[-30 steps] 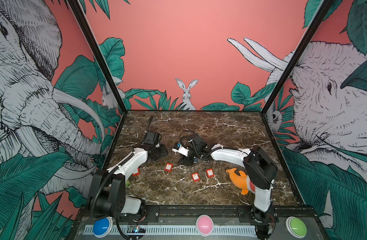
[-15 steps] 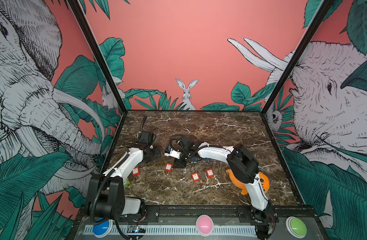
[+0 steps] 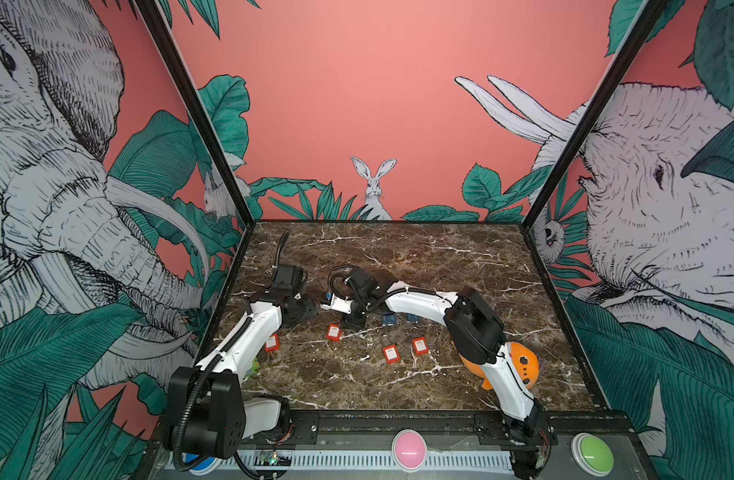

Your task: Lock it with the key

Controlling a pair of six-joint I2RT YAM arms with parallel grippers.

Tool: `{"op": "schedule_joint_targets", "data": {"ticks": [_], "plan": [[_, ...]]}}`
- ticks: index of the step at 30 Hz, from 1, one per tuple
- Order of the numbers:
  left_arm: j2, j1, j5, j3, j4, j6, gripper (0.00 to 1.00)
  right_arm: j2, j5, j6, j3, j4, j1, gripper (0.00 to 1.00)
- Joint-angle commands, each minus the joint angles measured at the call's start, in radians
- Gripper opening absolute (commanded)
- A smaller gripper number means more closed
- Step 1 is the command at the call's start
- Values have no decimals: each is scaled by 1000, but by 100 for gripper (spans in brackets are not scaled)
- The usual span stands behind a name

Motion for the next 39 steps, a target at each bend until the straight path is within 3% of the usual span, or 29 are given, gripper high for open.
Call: {"op": "schedule_joint_targets", "data": {"ticks": [1,13,19,27,39], "plan": [[-35,5,-26,-22,-15,-22,55,25,58,-76,35,48,13,55],[-65,60,-48,-12,-34,-18,58,-68,-55,199,38,-92,17,57],[-57,95,-62,-5,-52,-6,58,3,64,309,116,-114,47,58],[-139,215,-76,-16,-65,-18,60,42,175,316,132,11,86,60],[-148,244,-99,-5,-84,0,61,111,252,215,141,63,134,61]]}}
